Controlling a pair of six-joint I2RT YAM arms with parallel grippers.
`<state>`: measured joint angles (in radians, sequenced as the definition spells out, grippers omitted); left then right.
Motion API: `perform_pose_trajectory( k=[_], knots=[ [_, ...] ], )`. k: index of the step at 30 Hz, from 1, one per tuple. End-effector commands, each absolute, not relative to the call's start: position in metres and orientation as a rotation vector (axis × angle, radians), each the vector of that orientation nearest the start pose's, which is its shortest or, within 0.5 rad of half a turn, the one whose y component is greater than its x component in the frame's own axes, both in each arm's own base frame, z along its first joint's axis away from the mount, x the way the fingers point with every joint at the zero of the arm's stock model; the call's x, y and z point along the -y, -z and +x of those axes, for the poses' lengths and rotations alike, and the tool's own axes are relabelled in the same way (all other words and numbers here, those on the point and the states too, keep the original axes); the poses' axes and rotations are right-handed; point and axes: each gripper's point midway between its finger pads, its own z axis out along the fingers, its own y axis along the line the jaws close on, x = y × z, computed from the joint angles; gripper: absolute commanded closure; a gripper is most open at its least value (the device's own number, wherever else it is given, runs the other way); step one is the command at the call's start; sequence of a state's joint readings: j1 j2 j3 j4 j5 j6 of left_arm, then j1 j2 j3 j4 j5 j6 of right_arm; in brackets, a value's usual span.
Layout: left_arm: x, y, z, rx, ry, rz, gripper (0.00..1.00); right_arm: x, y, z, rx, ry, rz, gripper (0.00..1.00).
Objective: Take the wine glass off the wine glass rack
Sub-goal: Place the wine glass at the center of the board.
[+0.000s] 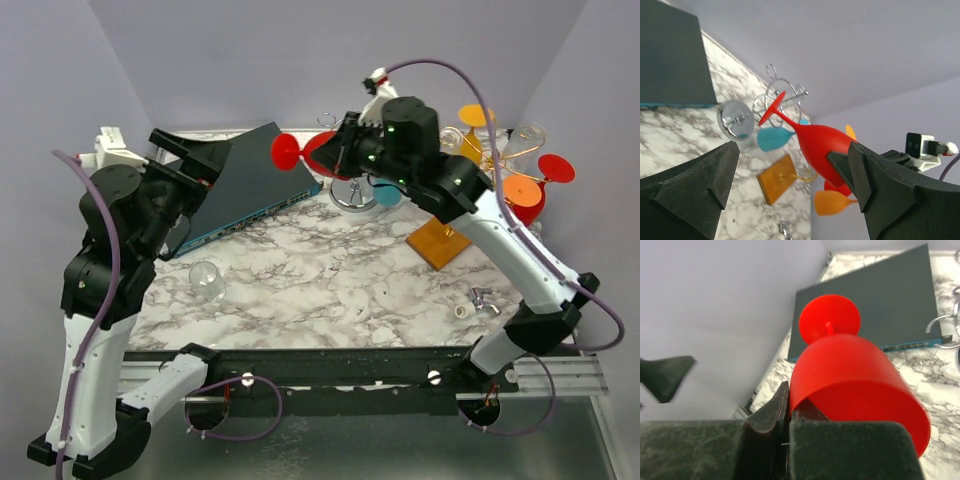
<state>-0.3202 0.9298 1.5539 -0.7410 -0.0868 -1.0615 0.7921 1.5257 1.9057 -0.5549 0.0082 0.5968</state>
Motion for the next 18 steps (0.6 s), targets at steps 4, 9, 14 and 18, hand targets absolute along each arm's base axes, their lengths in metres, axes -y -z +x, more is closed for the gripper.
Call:
perform_pose_trajectory(
  k=[4, 9, 14, 18],
  knots=[
    [0.047, -0.477, 0.22, -1.575, 0.612, -0.673, 0.01, -0.384, -0.369, 0.303, -2.085, -0.742, -0.314, 1.0],
    [0.043, -0.505, 0.202, -1.509, 0.641, -0.627, 0.01, -0.432, -0.326, 0.305, -2.173, -0.675, -0.429, 1.0],
    [0.043, -0.517, 0.193, -1.484, 0.658, -0.595, 0.01, -0.464, -0.28, 0.31, -2.242, -0.634, -0.519, 1.0],
    [0.042, -0.517, 0.189, -1.481, 0.658, -0.585, 0.01, -0.478, -0.249, 0.309, -2.283, -0.625, -0.573, 1.0]
  ],
)
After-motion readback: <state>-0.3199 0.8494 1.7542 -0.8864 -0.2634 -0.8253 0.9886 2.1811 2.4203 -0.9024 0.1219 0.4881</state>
